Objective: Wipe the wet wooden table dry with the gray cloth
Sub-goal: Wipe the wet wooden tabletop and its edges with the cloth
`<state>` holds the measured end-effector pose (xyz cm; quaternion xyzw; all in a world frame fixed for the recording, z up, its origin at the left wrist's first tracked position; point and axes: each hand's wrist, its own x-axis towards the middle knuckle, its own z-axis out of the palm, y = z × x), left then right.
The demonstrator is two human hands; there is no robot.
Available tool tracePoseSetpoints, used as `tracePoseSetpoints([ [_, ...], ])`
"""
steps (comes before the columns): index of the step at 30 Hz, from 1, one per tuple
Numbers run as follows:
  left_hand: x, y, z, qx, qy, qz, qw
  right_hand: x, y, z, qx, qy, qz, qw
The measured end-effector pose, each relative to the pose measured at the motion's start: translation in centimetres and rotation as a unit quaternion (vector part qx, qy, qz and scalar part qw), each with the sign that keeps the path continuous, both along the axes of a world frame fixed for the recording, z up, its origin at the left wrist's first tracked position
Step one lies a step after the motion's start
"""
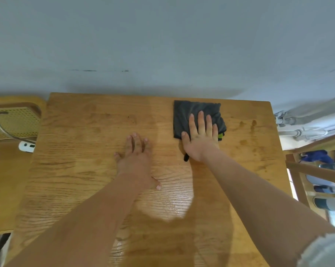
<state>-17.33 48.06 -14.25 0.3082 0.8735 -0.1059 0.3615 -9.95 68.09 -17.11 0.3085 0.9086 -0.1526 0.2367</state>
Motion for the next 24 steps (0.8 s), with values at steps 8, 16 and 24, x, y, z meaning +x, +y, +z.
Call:
tracePoseSetpoints([
  [8, 0.2, -0.4, 0.2, 0.013, 0.01, 0.008, 1.0, 11.4, -7.0, 0.4, -0.026, 0.021, 0.018, 0.999],
  [16, 2.0, 1.3, 1.8, -0.032, 0.031, -0.015, 0.999, 22.0, -8.9, 0.6, -0.038, -0.012, 0.06, 0.997],
  [24, 7.7, 9.5, 1.5, -0.001, -0.019, -0.105, 0.994, 25.2, -0.9, 2.1, -0.04, -0.07, 0.091, 0.993],
])
